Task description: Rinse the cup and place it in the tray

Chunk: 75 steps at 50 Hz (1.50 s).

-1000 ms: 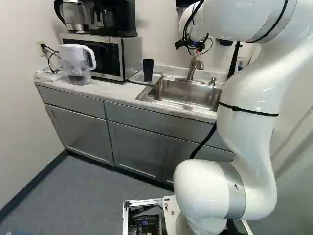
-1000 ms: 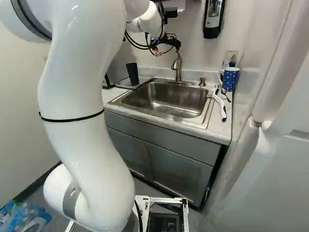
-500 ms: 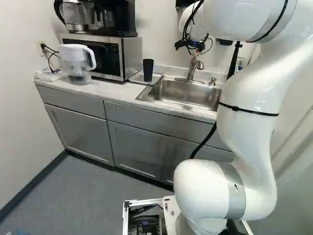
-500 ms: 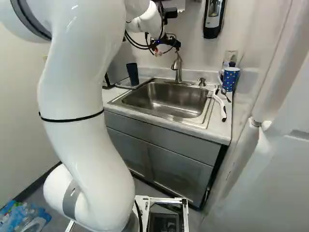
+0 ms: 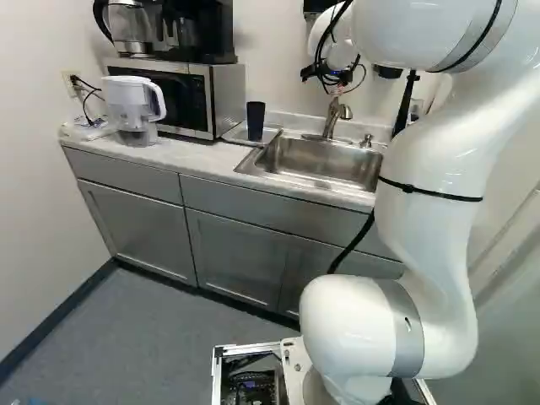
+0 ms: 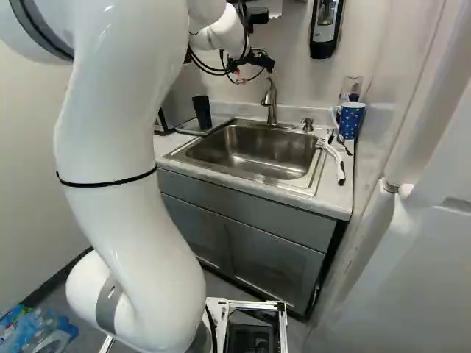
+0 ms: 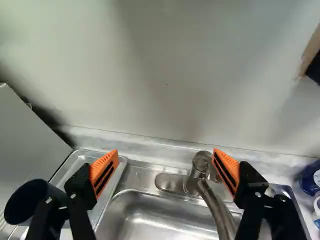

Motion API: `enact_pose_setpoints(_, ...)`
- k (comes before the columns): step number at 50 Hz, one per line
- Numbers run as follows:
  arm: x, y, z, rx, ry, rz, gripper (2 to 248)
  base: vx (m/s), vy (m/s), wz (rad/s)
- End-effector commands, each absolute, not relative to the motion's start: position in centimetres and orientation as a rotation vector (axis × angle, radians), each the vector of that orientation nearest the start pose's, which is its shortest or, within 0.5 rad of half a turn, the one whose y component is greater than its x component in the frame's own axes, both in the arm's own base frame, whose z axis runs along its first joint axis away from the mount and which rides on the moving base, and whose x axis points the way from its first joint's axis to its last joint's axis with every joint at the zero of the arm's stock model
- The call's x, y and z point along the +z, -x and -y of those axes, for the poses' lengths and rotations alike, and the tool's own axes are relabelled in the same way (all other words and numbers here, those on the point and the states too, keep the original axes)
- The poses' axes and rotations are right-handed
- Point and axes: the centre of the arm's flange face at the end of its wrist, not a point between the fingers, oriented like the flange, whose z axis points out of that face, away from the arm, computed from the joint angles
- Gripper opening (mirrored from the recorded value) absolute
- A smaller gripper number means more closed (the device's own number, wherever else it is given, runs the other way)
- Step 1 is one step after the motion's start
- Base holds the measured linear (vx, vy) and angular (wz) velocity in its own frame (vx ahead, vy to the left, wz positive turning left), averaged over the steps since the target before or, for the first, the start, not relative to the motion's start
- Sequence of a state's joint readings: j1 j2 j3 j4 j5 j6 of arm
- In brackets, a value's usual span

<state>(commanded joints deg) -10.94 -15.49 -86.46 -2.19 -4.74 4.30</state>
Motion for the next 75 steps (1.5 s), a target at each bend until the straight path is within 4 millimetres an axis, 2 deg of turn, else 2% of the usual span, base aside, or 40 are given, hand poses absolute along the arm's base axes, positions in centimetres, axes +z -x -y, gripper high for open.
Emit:
enact_pose_setpoints(15, 70.8, -61.1, 10.4, -1.750, 2.683, -0.280, 247, 0.000, 0.000, 0.000)
enact_pose_setpoints(40, 70.8, -57.3, 7.9, -1.691, 2.703, -0.238, 247, 0.000, 0.000, 0.000)
enact_pose_setpoints(75, 69.9, -51.7, 7.2, -1.511, 2.805, -0.253, 247, 0.000, 0.000, 0.000)
